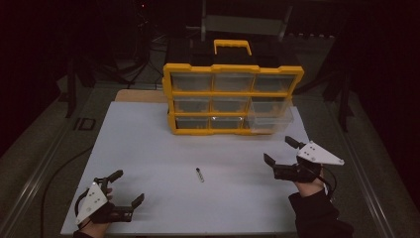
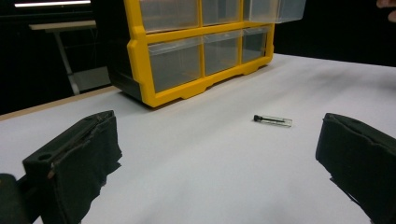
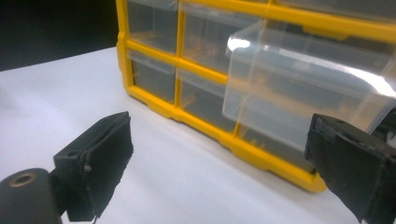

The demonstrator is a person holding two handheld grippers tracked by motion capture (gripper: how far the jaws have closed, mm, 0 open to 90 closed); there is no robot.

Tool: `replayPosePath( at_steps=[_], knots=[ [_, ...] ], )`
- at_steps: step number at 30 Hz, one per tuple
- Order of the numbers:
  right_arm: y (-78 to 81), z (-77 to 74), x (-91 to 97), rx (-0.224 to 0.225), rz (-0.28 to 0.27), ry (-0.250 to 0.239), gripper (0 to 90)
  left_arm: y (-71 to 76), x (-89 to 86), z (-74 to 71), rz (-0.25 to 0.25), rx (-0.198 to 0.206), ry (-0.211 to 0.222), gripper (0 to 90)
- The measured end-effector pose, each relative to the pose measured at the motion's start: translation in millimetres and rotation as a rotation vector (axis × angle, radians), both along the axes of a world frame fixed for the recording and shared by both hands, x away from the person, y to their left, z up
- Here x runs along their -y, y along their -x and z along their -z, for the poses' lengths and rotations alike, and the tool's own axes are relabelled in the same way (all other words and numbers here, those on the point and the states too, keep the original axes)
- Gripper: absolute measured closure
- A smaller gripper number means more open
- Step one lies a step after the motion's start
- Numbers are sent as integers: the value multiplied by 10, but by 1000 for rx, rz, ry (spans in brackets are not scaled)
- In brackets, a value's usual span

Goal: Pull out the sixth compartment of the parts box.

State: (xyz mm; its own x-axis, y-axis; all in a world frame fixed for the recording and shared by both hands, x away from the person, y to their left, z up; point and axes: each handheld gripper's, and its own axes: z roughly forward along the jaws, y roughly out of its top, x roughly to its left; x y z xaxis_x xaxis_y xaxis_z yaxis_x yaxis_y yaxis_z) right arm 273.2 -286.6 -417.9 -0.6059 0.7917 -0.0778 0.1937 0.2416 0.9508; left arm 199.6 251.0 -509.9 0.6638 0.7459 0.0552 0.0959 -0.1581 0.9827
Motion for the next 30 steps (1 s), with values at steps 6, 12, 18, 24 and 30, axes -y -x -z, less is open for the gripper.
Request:
replayPosePath(
  at_steps=[6,12,18,24,30],
  knots=[
    [91,180,-16,-6,-15,32,77,1,0,-4,2,2,-1,3],
    [159,351,-10,-32,-27,11,77,7,7,-7,2,3,-2,3],
    [214,477,17,-42,-30,-2,95,5,7,-4,4,1,-5,3],
    [264,577,40,-41,-34,12,100,4,6,-3,4,-2,-3,3],
    [246,680,32,5,-39,41,100,-3,10,5,11,-9,-1,3]
  ],
)
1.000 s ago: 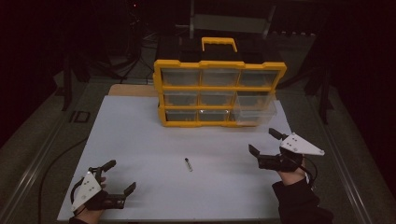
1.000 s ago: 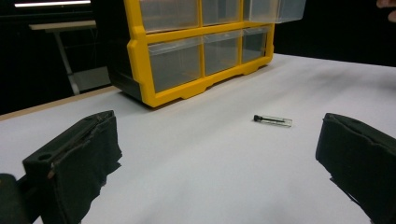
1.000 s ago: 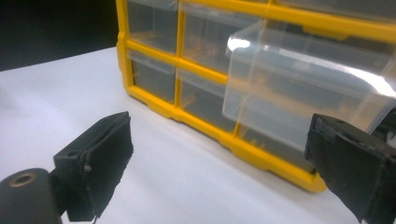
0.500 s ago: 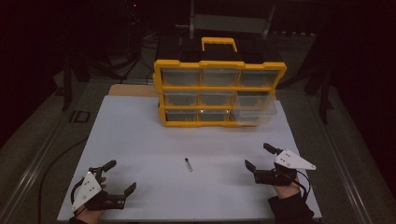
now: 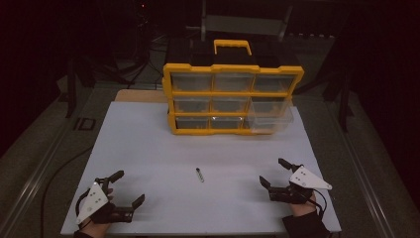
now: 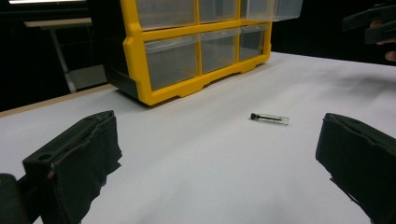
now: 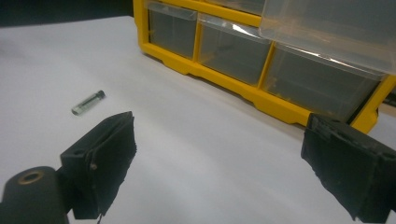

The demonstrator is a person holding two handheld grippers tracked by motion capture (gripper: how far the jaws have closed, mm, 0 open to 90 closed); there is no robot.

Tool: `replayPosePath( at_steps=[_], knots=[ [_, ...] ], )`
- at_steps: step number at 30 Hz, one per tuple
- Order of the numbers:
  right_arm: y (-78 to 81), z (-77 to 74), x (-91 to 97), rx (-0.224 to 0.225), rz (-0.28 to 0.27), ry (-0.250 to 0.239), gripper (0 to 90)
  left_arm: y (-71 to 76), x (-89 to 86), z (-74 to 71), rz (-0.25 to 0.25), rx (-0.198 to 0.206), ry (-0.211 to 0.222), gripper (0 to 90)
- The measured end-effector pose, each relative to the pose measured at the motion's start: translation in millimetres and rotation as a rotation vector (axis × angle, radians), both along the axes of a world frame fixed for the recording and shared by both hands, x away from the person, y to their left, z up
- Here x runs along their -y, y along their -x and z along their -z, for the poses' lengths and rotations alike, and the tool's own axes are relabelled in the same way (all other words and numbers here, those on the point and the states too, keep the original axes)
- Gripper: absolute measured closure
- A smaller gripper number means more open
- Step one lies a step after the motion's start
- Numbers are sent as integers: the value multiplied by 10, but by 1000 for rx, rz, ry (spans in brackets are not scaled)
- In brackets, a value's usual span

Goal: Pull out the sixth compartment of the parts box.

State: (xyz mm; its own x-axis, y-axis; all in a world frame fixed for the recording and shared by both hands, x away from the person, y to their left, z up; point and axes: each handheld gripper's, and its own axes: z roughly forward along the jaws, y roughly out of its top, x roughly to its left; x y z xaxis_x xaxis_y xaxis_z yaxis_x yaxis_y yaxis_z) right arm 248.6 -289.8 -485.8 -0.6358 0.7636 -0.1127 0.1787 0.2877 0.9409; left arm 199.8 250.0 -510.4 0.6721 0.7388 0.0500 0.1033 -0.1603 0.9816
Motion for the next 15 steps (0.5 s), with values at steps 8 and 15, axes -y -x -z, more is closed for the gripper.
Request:
replayPosePath(
  at_steps=[8,15],
  knots=[
    [-34,46,24,21,23,8,100,-11,5,8,-1,-4,-1,3],
    [-20,35,16,27,25,-2,101,-16,6,13,-1,-8,-2,3]
  ],
)
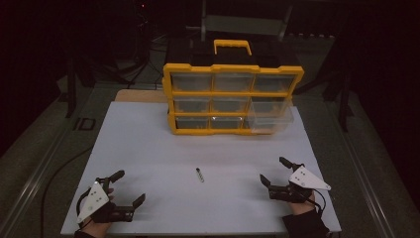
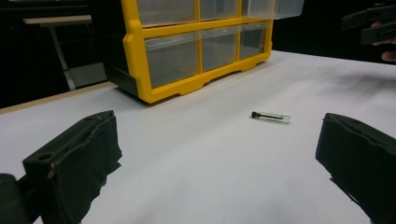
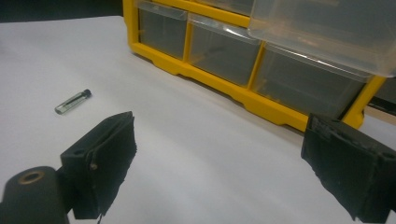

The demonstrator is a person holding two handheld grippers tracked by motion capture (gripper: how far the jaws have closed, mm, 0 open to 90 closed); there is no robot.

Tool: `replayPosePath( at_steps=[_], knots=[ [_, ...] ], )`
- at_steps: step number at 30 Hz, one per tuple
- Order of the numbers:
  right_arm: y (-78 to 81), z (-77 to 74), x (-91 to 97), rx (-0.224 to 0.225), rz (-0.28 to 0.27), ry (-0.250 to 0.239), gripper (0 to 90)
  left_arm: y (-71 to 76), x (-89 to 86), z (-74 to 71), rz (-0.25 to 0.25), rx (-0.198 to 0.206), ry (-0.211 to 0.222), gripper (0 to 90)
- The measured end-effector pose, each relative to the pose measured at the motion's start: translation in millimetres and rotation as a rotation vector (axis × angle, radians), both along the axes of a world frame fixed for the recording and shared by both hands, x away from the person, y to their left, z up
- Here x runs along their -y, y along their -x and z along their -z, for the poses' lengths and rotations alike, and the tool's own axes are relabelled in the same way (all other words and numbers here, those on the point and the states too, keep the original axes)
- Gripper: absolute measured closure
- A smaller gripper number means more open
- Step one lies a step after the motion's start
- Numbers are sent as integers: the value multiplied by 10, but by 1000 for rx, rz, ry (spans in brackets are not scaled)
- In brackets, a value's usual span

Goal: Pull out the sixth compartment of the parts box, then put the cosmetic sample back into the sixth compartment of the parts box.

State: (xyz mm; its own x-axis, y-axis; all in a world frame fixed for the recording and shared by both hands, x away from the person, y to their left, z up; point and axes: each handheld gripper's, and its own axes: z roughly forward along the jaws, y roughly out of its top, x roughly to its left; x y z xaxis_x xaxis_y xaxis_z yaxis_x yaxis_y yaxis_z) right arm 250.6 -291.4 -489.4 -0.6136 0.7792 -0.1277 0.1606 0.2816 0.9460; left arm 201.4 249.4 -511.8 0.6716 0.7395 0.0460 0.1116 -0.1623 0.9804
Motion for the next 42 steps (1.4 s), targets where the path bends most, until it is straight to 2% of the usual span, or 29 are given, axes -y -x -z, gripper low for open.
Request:
replayPosePath(
  at_steps=[5,9,11,15,18,20,23,25,33,41,42],
  knots=[
    [6,-22,-6,9,8,0,101,-7,7,1,10,-18,7,3],
    [14,-34,-5,7,5,-4,101,-7,31,-46,5,-53,25,3],
    [15,-35,-6,7,4,-5,101,-8,36,-63,6,-52,30,3],
    [13,-44,-20,0,-1,-18,101,-13,89,-221,32,-58,36,3],
    [28,-61,-26,6,-6,-22,100,-36,124,-325,55,-84,40,3],
    [34,-73,-32,11,-5,-20,100,-57,153,-384,65,-82,25,3],
    [40,-87,-31,15,-2,-22,101,-112,189,-474,90,-112,11,3],
    [46,-94,-34,16,-2,-27,100,-142,215,-529,98,-115,-10,3],
    [58,-107,-36,18,-9,-35,101,-286,268,-706,150,-136,-7,3],
    [62,-114,-52,24,-13,-35,101,-475,418,-821,193,-151,-51,3],
    [63,-114,-54,22,-16,-37,101,-539,464,-835,201,-157,-58,3]
  ],
)
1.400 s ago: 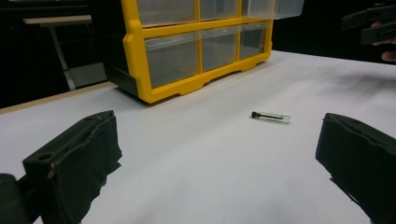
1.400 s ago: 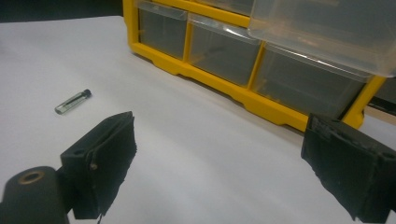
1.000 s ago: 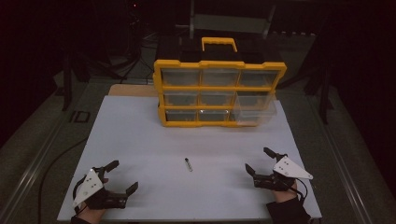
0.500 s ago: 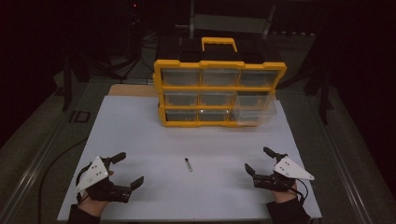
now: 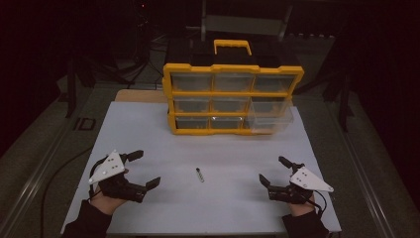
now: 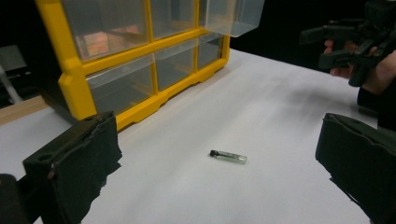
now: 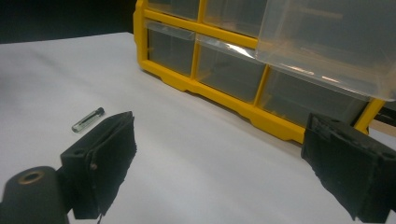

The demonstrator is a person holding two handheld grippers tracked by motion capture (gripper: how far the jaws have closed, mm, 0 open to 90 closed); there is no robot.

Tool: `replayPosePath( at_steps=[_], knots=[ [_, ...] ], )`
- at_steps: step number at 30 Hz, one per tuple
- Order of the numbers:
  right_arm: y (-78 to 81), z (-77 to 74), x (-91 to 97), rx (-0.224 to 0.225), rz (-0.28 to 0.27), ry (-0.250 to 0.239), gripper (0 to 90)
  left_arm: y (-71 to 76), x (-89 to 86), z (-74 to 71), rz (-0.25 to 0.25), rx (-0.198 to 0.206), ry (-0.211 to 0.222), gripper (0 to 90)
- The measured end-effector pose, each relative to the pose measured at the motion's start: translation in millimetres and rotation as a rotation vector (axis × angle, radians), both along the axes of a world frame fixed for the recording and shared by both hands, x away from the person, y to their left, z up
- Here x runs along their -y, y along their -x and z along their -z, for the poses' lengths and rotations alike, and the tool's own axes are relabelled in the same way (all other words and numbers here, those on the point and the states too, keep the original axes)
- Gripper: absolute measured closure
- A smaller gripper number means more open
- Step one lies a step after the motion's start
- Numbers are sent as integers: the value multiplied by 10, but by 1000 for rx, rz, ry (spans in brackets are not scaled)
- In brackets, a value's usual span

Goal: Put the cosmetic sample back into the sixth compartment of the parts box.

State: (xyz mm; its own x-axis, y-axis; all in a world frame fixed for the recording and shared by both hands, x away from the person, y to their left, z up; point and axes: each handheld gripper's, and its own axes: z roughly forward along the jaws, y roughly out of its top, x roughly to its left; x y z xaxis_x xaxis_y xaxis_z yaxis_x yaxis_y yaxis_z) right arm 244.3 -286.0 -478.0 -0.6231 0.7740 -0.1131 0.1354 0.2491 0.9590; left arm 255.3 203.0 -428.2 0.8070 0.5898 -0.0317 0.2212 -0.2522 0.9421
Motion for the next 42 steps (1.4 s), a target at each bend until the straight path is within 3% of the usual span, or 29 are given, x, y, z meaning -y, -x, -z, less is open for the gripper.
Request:
replayPosePath(
  at_steps=[11,19,25,38,41,42],
  knots=[
    [-9,5,18,-18,-8,-27,101,-288,272,73,70,-12,-20,122],
    [-11,12,18,-14,-4,-17,101,-396,491,184,97,-25,-27,188],
    [-7,11,5,-12,-10,-7,101,-505,593,262,121,-42,-38,291],
    [-11,18,-6,-13,-16,6,101,-716,844,461,120,-132,-121,536],
    [-11,20,-9,-13,-16,8,101,-743,871,483,118,-140,-129,610],
    [-11,20,-10,-14,-17,9,101,-778,911,509,117,-142,-149,610]
  ],
)
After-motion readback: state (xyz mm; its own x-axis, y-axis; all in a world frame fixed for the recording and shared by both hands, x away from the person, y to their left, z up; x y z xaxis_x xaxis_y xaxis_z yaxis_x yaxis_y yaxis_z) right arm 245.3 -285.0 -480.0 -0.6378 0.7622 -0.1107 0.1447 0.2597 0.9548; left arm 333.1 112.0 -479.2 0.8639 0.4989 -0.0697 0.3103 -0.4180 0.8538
